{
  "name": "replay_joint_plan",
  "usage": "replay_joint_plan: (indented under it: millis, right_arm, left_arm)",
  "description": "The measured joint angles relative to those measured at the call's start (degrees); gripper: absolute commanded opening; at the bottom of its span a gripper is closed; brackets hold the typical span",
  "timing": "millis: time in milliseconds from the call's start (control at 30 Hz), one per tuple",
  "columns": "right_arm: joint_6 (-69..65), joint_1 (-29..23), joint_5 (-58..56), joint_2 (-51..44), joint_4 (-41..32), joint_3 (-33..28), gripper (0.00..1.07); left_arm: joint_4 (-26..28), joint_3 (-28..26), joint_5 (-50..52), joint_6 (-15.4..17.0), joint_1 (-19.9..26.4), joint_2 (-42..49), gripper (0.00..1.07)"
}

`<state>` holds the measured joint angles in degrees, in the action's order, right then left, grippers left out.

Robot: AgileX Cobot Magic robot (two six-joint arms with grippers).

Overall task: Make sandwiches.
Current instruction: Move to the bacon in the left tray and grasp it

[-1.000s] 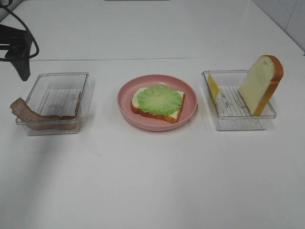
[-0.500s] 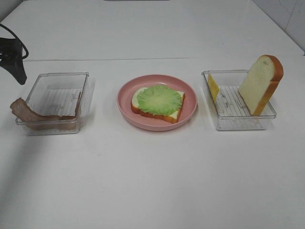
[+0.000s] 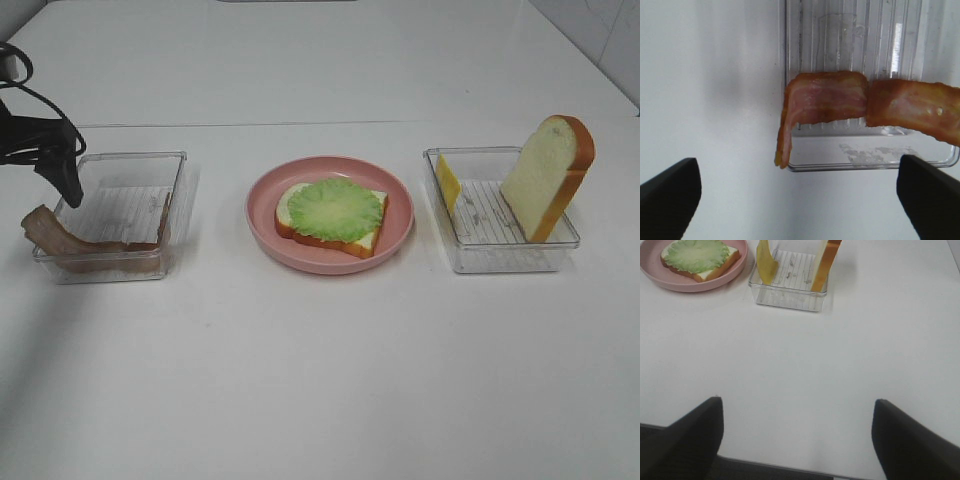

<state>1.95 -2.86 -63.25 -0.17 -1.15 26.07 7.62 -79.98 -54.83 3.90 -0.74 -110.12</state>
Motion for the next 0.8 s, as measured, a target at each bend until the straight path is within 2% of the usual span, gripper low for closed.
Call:
replay_joint_plan:
  millis: [633,800]
  right_arm:
    - [0.0,0.0,0.0,0.0,0.0,0.0,0.80]
    - [0.0,0.0,0.0,0.0,0.0,0.0,0.80]
  left_arm:
    - [1.0,0.0,7.2,0.0,0.0,-4.9,0.98]
    - [1.0,0.0,7.2,0.0,0.0,-5.7,0.93]
